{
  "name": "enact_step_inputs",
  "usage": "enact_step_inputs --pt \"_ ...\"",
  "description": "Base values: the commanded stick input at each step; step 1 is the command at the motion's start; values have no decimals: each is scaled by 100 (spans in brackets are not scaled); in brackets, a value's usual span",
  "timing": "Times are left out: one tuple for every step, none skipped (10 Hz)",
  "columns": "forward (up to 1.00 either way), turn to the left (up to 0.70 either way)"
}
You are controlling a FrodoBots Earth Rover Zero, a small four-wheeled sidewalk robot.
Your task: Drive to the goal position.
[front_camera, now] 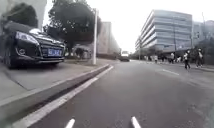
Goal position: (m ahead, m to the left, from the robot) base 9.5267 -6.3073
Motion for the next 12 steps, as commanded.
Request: enact_step_inputs --pt "70 -14" --pt "70 -14" --pt "70 -14" --pt "70 -14" --pt "70 -14" --pt "70 -14" --pt "70 -14" --pt "70 -14" --pt "70 -14" --pt "70 -14" --pt "70 -14" --pt "70 -14"
